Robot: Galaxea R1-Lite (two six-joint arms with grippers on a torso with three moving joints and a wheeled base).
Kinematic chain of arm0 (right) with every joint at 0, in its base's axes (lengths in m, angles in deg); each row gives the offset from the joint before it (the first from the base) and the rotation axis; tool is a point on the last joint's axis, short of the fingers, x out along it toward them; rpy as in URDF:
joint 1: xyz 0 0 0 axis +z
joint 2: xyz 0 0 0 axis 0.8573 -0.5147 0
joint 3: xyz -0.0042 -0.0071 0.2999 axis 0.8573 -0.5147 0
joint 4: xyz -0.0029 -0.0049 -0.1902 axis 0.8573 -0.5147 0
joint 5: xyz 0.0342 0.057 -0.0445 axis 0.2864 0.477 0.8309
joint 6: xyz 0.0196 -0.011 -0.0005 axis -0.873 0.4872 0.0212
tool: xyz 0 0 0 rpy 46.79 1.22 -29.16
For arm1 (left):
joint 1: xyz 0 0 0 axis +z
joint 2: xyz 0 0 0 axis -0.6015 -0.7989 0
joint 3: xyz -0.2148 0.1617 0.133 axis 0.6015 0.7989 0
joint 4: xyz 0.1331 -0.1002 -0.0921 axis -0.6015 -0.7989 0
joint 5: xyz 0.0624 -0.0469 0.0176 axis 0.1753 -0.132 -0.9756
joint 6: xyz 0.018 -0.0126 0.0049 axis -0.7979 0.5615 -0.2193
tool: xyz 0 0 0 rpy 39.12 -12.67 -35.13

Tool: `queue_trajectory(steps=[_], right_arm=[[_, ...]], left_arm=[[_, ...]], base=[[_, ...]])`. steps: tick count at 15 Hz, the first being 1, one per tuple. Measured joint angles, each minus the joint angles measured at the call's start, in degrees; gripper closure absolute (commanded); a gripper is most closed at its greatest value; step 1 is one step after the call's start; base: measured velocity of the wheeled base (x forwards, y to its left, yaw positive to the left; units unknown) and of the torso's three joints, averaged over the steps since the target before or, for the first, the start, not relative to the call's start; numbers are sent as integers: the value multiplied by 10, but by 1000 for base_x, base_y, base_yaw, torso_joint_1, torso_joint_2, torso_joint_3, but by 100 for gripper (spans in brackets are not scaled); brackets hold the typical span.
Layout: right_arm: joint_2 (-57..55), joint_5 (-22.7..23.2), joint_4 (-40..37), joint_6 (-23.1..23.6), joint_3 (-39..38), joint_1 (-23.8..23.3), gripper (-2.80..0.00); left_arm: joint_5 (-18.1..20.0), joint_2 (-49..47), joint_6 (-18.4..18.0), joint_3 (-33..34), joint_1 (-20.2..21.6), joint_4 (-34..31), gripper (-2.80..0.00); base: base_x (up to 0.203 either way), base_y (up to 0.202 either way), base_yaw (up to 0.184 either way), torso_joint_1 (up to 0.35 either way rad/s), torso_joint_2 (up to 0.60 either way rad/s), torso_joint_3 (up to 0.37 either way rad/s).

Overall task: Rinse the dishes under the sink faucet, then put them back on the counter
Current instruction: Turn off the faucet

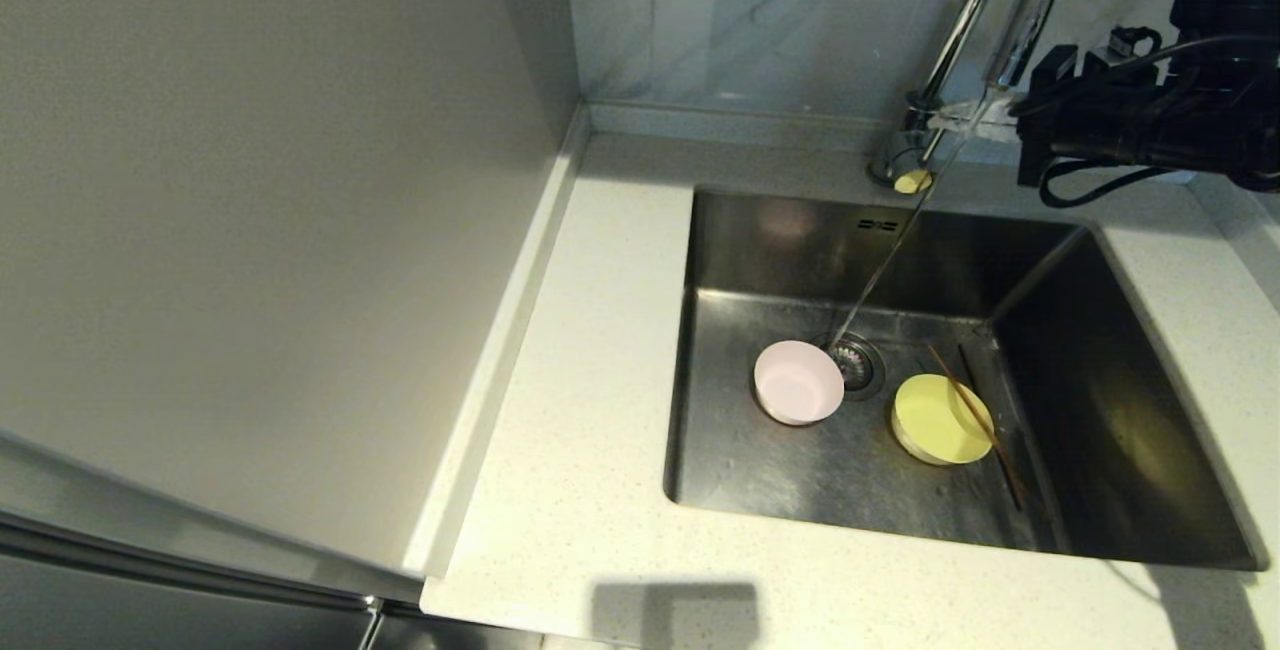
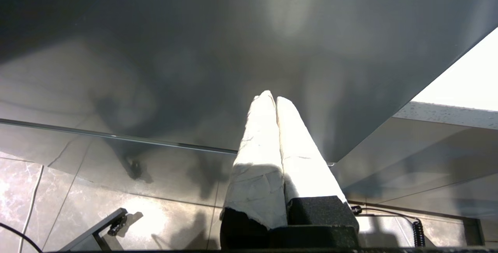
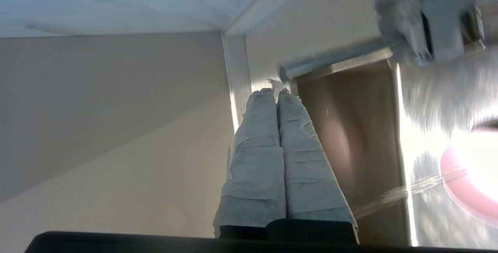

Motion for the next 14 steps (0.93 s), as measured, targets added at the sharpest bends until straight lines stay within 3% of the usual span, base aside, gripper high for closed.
queue_trajectory(steps=[4,14], right_arm=[[-9,-42,8,59,0,13,0],[-33,-48,138,65,0,26,0]], left_arm=[[0,0,0,0,0,0,0],[0,0,0,0,0,0,0]], base=[[0,0,0,0,0,0],[0,0,0,0,0,0]])
